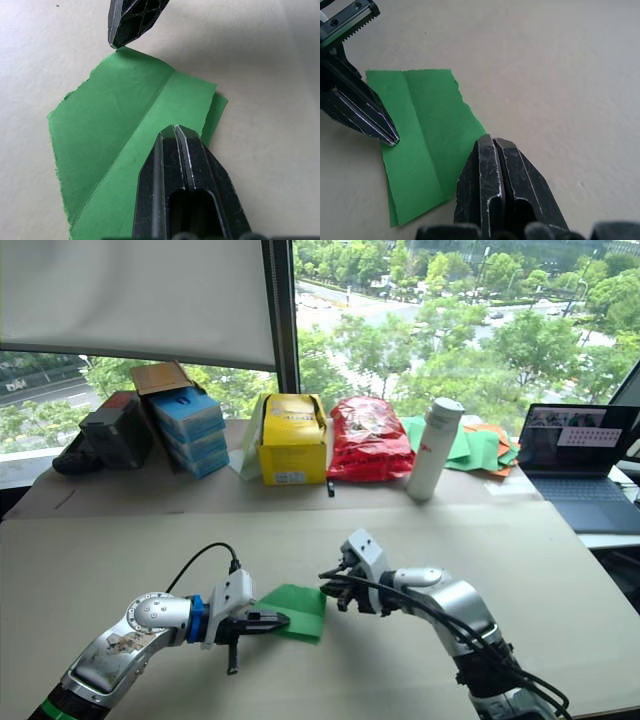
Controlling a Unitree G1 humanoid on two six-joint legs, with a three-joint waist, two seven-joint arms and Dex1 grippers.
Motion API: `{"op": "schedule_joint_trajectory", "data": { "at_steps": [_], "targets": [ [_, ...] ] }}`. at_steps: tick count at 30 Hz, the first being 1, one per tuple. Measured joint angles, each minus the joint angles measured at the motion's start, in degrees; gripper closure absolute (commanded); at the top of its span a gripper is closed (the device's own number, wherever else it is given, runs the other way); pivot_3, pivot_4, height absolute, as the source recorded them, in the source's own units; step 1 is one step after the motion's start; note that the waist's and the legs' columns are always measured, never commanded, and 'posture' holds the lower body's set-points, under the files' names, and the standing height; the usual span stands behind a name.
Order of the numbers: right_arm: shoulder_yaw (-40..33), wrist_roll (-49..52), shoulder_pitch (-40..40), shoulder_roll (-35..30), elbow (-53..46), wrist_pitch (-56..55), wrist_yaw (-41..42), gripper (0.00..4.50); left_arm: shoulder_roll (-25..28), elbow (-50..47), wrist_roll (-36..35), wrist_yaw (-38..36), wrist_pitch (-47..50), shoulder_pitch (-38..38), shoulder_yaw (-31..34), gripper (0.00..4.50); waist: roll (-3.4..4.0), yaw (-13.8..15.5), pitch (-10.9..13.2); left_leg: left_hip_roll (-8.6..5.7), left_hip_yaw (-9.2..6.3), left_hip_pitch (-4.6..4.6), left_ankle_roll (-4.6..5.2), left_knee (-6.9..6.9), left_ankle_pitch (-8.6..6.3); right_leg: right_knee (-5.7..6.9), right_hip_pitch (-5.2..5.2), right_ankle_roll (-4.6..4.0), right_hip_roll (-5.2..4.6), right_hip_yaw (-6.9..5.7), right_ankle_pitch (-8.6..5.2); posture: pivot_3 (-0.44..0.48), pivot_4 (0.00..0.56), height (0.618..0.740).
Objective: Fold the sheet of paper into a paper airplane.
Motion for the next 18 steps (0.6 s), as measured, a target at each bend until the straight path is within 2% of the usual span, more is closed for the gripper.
{"op": "schedule_joint_trajectory", "data": {
  "at_steps": [6, 9, 12, 18],
  "targets": [
    [0.13, 0.04, 0.49, -0.61, -1.15, -1.59, 0.66, 4.44, 0.03, 0.0, 0.03, 0.0, 0.0, 0.0, 0.0, 4.5, 0.0, -0.03, 0.0, 0.01, -0.01, 0.01, 0.0, 0.0, 0.0, 0.0, 0.01, 0.0, 0.02, -0.01, 0.0, 0.0, 0.15, 0.74],
    [-1.24, 0.61, 0.71, 0.38, -0.68, -1.3, -0.55, 3.63, 0.08, 0.0, 0.13, 0.0, 0.0, 0.02, 0.0, 4.5, 0.0, -0.03, 0.0, 0.0, 0.0, 0.0, 0.0, 0.0, 0.0, 0.0, 0.0, 0.0, 0.01, 0.0, 0.0, 0.0, 0.15, 0.74],
    [-3.76, 1.46, 0.69, 0.94, 0.11, 0.44, -1.63, 2.59, 0.12, 0.0, 0.31, 0.0, 0.0, 0.08, 0.0, 4.5, 0.0, 0.08, 0.0, 0.0, -0.01, 0.0, 0.0, 0.0, 0.0, 0.0, 0.01, 0.0, 0.01, -0.01, 0.0, 0.0, 0.15, 0.74],
    [-6.28, 6.72, 0.78, 1.27, 0.33, 9.2, -1.56, 2.59, 0.14, 0.0, 0.53, -0.01, 0.0, 0.12, -0.01, 4.5, 0.01, 0.06, 0.0, 0.01, -0.01, 0.01, 0.01, 0.0, -0.01, 0.01, 0.01, 0.0, -0.09, -0.01, 0.0, 0.0, 0.15, 0.74]
  ]
}}
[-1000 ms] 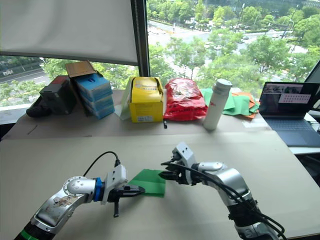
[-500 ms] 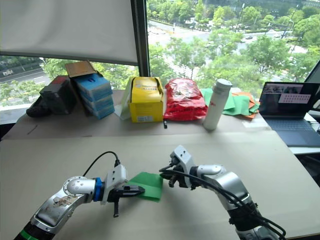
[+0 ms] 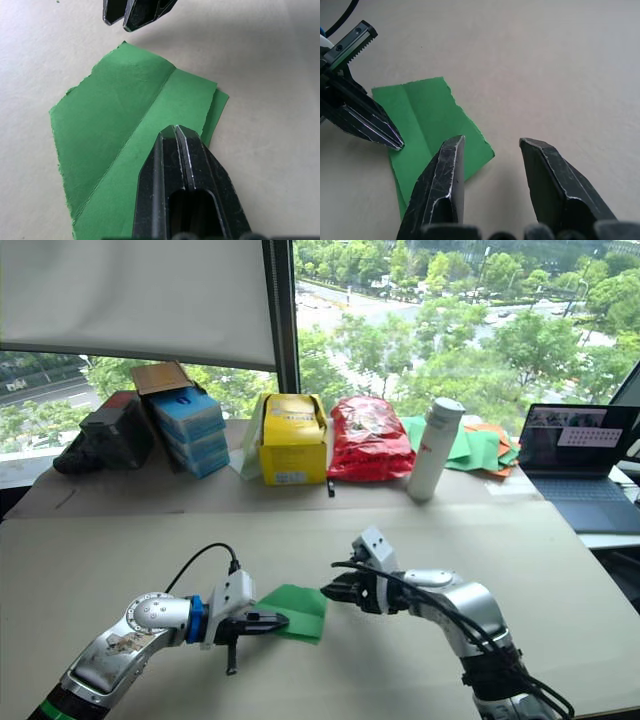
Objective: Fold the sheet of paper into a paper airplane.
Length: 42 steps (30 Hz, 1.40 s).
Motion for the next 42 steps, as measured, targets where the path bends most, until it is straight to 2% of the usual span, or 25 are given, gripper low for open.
{"op": "schedule_joint_trajectory", "data": {
  "at_steps": [4, 20, 23, 26, 30, 35, 42],
  "targets": [
    [0.0, 2.28, 0.72, 1.14, 0.07, 3.24, -0.23, 2.59, 0.0, 0.0, 0.52, -0.02, -0.01, 0.02, -0.03, 4.5, 0.0, -0.02, 0.0, 0.0, 0.0, 0.0, 0.01, -0.01, -0.01, 0.0, 0.0, 0.0, -0.06, 0.0, 0.0, 0.0, 0.15, 0.74],
    [-0.69, 3.34, 0.68, 5.36, 2.37, 3.45, -3.23, 2.59, -0.05, 0.0, 0.64, 0.01, -0.03, 0.4, -0.07, 4.5, 0.0, -0.32, 0.0, -0.01, 0.0, 0.0, 0.02, -0.02, -0.01, 0.01, 0.0, 0.01, -0.07, -0.06, 0.0, 0.0, 0.15, 0.74],
    [-0.72, 3.34, 0.67, 5.74, 2.5, 2.95, -3.7, 3.37, -0.05, 0.0, 0.65, 0.01, -0.03, 0.42, -0.07, 4.5, 0.01, -0.39, 0.0, -0.02, 0.0, 0.0, 0.02, -0.02, -0.01, 0.01, 0.0, 0.01, -0.07, -0.06, 0.0, 0.0, 0.15, 0.74],
    [-0.74, 3.34, 0.68, 5.71, 2.5, 2.16, -3.75, 4.42, -0.05, 0.0, 0.65, 0.0, -0.03, 0.6, -0.07, 4.5, 0.01, -0.37, 0.0, -0.02, 0.0, 0.0, 0.02, -0.02, -0.01, 0.0, 0.0, 0.01, -0.07, -0.08, 0.0, 0.0, 0.15, 0.74],
    [-0.66, 3.24, 0.92, 5.12, 2.4, 1.33, -3.65, 4.47, -0.05, -0.01, 0.68, -0.01, -0.04, 0.62, -0.08, 4.5, 0.01, -0.37, 0.0, -0.02, 0.0, -0.01, 0.02, -0.02, -0.01, 0.0, 0.0, 0.01, -0.07, -0.09, 0.0, 0.0, 0.15, 0.74],
    [2.28, 0.14, 3.37, 1.51, 0.46, -5.95, -1.98, 4.47, -0.03, -0.02, 0.74, -0.04, -0.07, 0.64, -0.09, 4.5, 0.01, -0.35, 0.01, -0.04, 0.01, -0.01, 0.03, -0.02, -0.02, -0.01, 0.0, 0.02, -0.07, -0.1, 0.0, 0.0, 0.15, 0.74],
    [13.73, -19.85, 9.55, -7.28, -5.31, -41.3, 2.44, 4.47, 0.14, -0.03, 1.11, -0.13, -0.13, 0.75, -0.04, 4.5, 0.02, -0.32, 0.02, -0.03, 0.04, 0.04, 0.02, -0.01, -0.01, -0.03, 0.03, 0.08, 0.36, -0.24, -0.04, 0.0, 0.15, 0.74]
  ]
}}
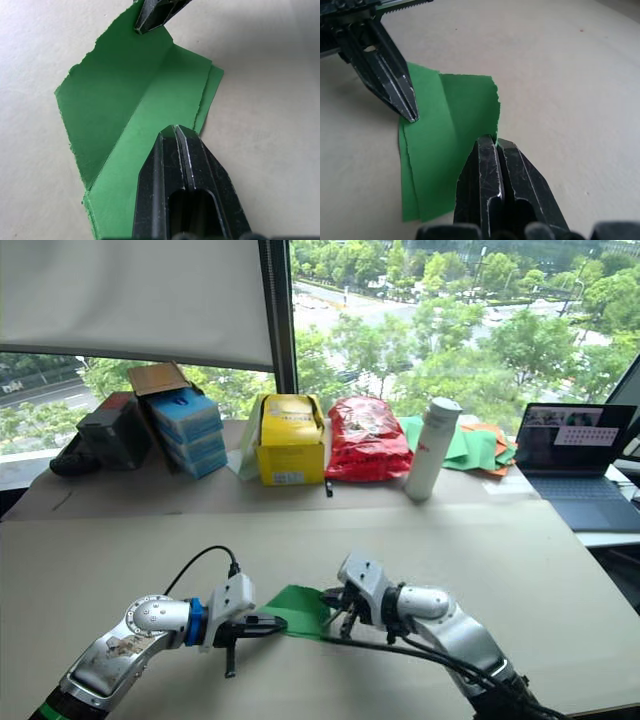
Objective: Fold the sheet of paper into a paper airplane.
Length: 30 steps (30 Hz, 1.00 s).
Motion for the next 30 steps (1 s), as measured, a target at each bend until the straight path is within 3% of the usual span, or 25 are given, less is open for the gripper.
{"op": "schedule_joint_trajectory", "data": {
  "at_steps": [3, 15, 22, 30],
  "targets": [
    [2.18, -6.81, 2.0, -0.18, 1.37, -13.79, -0.27, 4.47, 0.31, 0.04, -0.01, -0.07, 0.0, 0.03, 0.31, 4.5, 0.0, -0.07, 0.0, 0.03, 0.02, 0.02, -0.03, 0.01, 0.02, 0.02, 0.0, 0.0, 0.06, 0.03, 0.0, 0.0, 0.15, 0.74],
    [6.23, -23.77, 1.82, -3.25, 14.22, -45.3, -1.15, 4.47, 2.63, 0.15, -0.78, -0.82, 0.02, 1.34, 2.99, 4.5, 0.0, 0.06, 0.0, 0.03, 0.04, 0.14, -0.06, 0.02, 0.04, 0.03, 0.08, -0.02, 0.04, 0.08, -0.01, 0.0, 0.15, 0.74],
    [6.37, -26.45, 0.46, -2.76, 16.35, -47.8, -1.17, 4.47, 4.62, 0.1, -2.59, -1.31, 0.73, 1.66, 6.5, 4.5, -0.01, 0.03, -0.01, 0.08, 0.03, 0.29, -0.09, 0.01, 0.05, 0.05, 0.19, -0.05, 0.06, 0.4, -0.02, 0.0, 0.15, 0.74],
    [6.13, -24.91, 0.72, -1.95, 15.58, -44.27, 0.53, 4.47, 5.61, -6.0, -14.17, -2.16, 10.94, -4.48, 13.45, 4.5, -0.02, -0.06, -0.02, 0.08, 0.02, 0.42, -0.13, 0.0, 0.08, 0.12, 0.27, -0.06, 0.05, 0.47, -0.01, 0.0, 0.15, 0.74]
  ]
}}
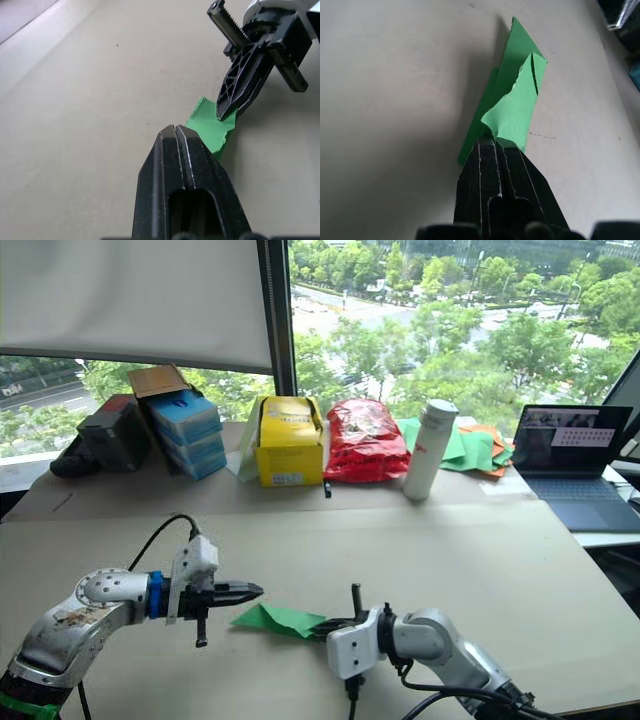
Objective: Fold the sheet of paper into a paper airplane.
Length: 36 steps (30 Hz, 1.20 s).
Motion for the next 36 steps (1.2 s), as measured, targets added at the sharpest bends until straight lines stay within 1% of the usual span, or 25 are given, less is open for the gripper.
{"op": "schedule_joint_trajectory", "data": {
  "at_steps": [2, 5, 7, 10, 11, 15, 17, 18, 21, 23, 27, 30, 33, 36],
  "targets": [
    [0.01, 0.22, 0.01, 0.15, -0.19, 0.47, 0.29, 4.47, -1.55, -0.64, -1.25, 0.4, 1.15, -0.48, -0.79, 4.5, 0.01, -0.07, 0.0, -0.01, 0.03, 0.04, -0.01, 0.0, 0.0, 0.0, 0.03, 0.0, 0.02, 0.05, 0.0, 0.0, 0.15, 0.74],
    [-0.01, 0.44, -0.02, 0.16, -0.67, 1.44, 0.8, 4.47, -3.17, -0.05, -0.47, 0.81, 1.21, 0.15, -4.71, 4.5, 0.0, -0.06, 0.0, -0.01, 0.03, 0.03, -0.02, 0.0, 0.01, 0.0, 0.02, 0.0, 0.08, 0.06, 0.0, 0.0, 0.15, 0.74],
    [-0.03, 0.79, 0.09, 0.19, -1.28, 2.57, 1.06, 4.47, -3.32, 1.57, 1.76, 1.06, -0.2, 0.85, -7.23, 4.5, 0.0, -0.01, 0.0, -0.01, 0.03, 0.03, -0.03, 0.0, 0.02, 0.0, 0.01, 0.0, 0.1, 0.06, 0.0, 0.0, 0.15, 0.74],
    [-0.37, 1.6, 0.63, 0.57, -2.53, 5.0, 1.67, 4.47, -3.38, 6.68, 6.79, 1.77, -4.57, 2.54, -9.93, 4.5, 0.0, 0.03, 0.0, -0.01, 0.03, 0.03, -0.03, -0.01, 0.02, 0.0, 0.0, -0.02, 0.1, 0.07, -0.01, 0.0, 0.15, 0.74],
    [-0.54, 2.14, 0.79, 0.61, -3.06, 5.7, 1.84, 3.89, -3.37, 8.09, 8.09, 1.8, -5.71, 3.07, -10.62, 4.5, 0.0, 0.06, 0.0, -0.01, 0.03, 0.02, -0.03, 0.0, 0.02, 0.0, -0.01, -0.02, 0.09, 0.06, -0.01, 0.0, 0.15, 0.74],
    [-1.96, 2.96, 0.91, 0.96, -4.48, 8.58, 1.94, 2.57, -3.22, 9.49, 10.67, 1.44, -9.6, 3.71, -11.69, 4.5, 0.0, 0.19, -0.01, -0.01, 0.02, 0.01, 0.0, -0.01, 0.0, -0.01, -0.02, -0.02, -0.03, 0.06, -0.01, 0.0, 0.15, 0.74],
    [-2.55, 3.03, 0.88, 1.02, -5.3, 9.63, 1.94, 1.95, -3.15, 9.78, 11.76, 1.27, -11.44, 3.75, -12.09, 4.5, 0.01, 0.31, -0.01, -0.01, 0.02, 0.02, 0.02, -0.01, -0.02, 0.0, -0.02, -0.02, -0.31, 0.05, 0.0, 0.0, 0.15, 0.74],
    [-2.74, 3.13, 0.89, 1.02, -5.89, 10.46, 2.04, 1.56, -3.15, 10.04, 12.16, 1.21, -12.2, 3.8, -12.17, 4.5, 0.01, 0.31, -0.01, -0.01, 0.02, 0.02, 0.03, -0.01, -0.02, 0.0, -0.02, -0.02, -0.35, 0.03, 0.0, 0.0, 0.15, 0.74],
    [-2.98, 5.47, 1.22, 1.17, -8.4, 15.22, 4.18, 1.56, -3.36, 10.38, 12.38, 1.17, -13.01, 3.94, -12.17, 4.5, 0.01, 0.31, -0.01, -0.02, 0.02, 0.01, 0.04, -0.01, -0.03, 0.0, -0.01, -0.02, -0.4, 0.01, 0.0, 0.0, 0.15, 0.74],
    [-2.78, 9.07, 1.87, 1.16, -11.93, 22.56, 7.91, 1.56, -3.62, 10.41, 12.4, 1.32, -13.2, 4.03, -12.15, 4.5, 0.01, 0.44, -0.01, -0.02, 0.02, -0.04, 0.08, -0.01, -0.05, 0.0, -0.05, -0.02, -0.41, -0.02, 0.0, 0.0, 0.15, 0.74],
    [-2.76, 14.55, 1.03, 1.59, -16.99, 30.83, 11.45, 1.56, -3.77, 10.39, 12.4, 1.44, -13.01, 4.0, -12.12, 4.5, 0.01, 0.6, -0.01, -0.04, 0.02, -0.06, 0.12, 0.0, -0.07, -0.01, -0.06, -0.01, -0.48, -0.08, 0.0, 0.0, 0.15, 0.74],
    [-5.04, 19.66, -2.31, 6.31, -18.75, 39.62, 10.32, 2.34, -4.21, 10.27, 12.4, 1.82, -12.45, 3.96, -12.04, 4.5, 0.01, 0.55, -0.01, -0.03, 0.02, -0.06, 0.11, 0.0, -0.07, 0.02, -0.08, -0.01, -0.47, -0.1, 0.0, 0.0, 0.15, 0.74],
    [-6.08, 21.14, -6.91, 10.19, -18.66, 48.72, 7.14, 3.4, -4.94, 9.79, 12.41, 2.53, -11.95, 4.14, -12.05, 4.5, 0.02, 0.56, -0.01, -0.05, 0.01, -0.11, 0.1, 0.0, -0.07, 0.03, -0.13, -0.01, -0.5, -0.14, 0.01, 0.0, 0.15, 0.74],
    [-5.33, 20.87, -8.55, 10.83, -17.63, 54.53, 5.36, 4.47, -5.04, 9.15, 12.4, 2.76, -11.84, 4.55, -12.07, 4.5, 0.01, 0.79, -0.01, -0.11, -0.02, -0.21, 0.14, 0.0, -0.09, 0.0, -0.15, -0.01, -0.59, -0.31, 0.01, 0.0, 0.15, 0.74]
  ]
}}
